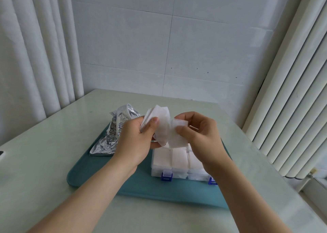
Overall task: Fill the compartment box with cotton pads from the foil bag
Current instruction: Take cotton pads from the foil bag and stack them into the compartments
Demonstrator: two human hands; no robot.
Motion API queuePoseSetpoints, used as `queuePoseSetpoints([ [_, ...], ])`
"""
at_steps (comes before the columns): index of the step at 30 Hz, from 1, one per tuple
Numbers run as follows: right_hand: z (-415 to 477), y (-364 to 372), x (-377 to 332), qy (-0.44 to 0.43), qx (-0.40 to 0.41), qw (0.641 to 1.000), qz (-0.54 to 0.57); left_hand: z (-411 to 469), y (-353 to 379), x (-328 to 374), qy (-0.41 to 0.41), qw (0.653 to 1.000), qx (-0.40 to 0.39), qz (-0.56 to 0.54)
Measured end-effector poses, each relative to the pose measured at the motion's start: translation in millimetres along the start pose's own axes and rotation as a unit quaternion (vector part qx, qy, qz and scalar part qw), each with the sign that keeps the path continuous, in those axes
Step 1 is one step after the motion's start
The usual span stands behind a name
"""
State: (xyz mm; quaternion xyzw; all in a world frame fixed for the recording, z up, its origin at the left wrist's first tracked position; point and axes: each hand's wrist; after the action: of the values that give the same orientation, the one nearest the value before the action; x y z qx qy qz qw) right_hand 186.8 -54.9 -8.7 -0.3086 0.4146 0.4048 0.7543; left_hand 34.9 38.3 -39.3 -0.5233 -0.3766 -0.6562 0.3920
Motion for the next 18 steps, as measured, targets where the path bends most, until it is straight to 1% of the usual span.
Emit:
queuePoseSetpoints([
  [3, -1.6, 5.0, 2.1, -0.024, 0.002, 0.999, -0.031, -1.2, 0.7, 0.6, -0.004, 1.0, -0.022, 0.001],
  [6, 0.2, 5.6, 8.8, -0.04, 0.009, 0.995, -0.092, -1.7, 1.8, 0.5, -0.018, 0.999, -0.04, -0.004],
  [11, 2.0, 6.9, 14.1, -0.066, -0.014, 0.982, -0.175, -1.4, 3.1, 1.6, -0.028, 0.999, -0.037, -0.014],
  [15, 1.0, 6.5, 12.6, -0.09, -0.003, 0.977, -0.195, -1.0, 3.0, 1.7, -0.04, 0.998, -0.049, -0.027],
  [18, 1.1, 5.4, 13.4, -0.102, -0.011, 0.971, -0.217, -2.0, 3.9, 3.0, -0.052, 0.996, -0.057, -0.033],
])
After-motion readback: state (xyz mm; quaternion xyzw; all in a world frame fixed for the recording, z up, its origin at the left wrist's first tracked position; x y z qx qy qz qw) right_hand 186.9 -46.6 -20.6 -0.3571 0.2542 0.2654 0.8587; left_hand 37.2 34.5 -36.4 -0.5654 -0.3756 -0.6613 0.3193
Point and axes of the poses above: each hand's wrist, its own z-axis towards the middle knuckle, its own y-axis out of the palm, x = y × z, and after that the axes turned 6 degrees about -y, right-handed
